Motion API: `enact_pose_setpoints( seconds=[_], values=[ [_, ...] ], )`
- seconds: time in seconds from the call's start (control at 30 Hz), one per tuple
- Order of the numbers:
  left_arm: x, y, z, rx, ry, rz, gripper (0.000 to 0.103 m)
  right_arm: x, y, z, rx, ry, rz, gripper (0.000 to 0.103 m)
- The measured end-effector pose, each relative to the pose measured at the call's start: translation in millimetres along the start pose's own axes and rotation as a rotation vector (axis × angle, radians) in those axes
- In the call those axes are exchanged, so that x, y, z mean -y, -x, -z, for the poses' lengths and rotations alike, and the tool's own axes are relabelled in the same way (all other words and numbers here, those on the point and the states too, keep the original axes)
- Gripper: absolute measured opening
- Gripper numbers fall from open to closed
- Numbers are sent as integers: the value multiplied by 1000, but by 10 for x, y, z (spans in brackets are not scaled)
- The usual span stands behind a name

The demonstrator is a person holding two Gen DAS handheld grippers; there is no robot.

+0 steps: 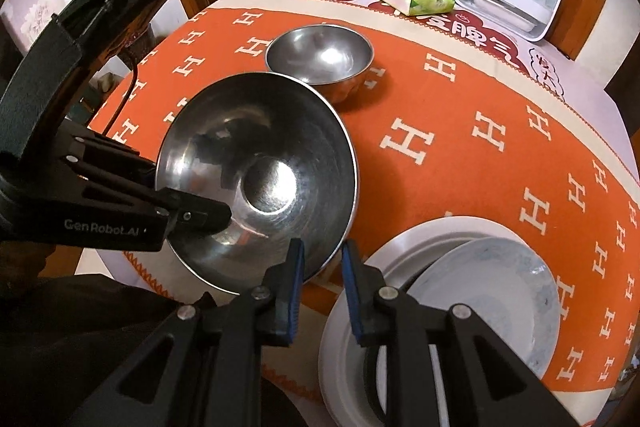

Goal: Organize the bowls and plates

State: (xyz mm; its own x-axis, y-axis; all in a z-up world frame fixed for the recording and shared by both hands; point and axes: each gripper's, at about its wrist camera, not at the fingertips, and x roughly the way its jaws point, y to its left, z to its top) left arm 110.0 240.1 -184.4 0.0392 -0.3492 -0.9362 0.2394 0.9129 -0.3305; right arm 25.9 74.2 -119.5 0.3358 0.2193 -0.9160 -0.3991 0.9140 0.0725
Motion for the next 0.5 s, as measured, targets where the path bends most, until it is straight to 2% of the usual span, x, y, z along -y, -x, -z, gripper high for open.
enact_pose_setpoints(
  seconds=[0.13,0.33,0.5],
  values=[
    [14,8,-21,3,-5,-45,45,-7,-15,-35,3,9,-3,21],
    [-23,132,-73,42,10,-51,52,14,-34,-104,14,21,-6,22],
    [-37,238,-121,66,15,-49,55,64,-27,-148,28,17,-14,33]
  ],
)
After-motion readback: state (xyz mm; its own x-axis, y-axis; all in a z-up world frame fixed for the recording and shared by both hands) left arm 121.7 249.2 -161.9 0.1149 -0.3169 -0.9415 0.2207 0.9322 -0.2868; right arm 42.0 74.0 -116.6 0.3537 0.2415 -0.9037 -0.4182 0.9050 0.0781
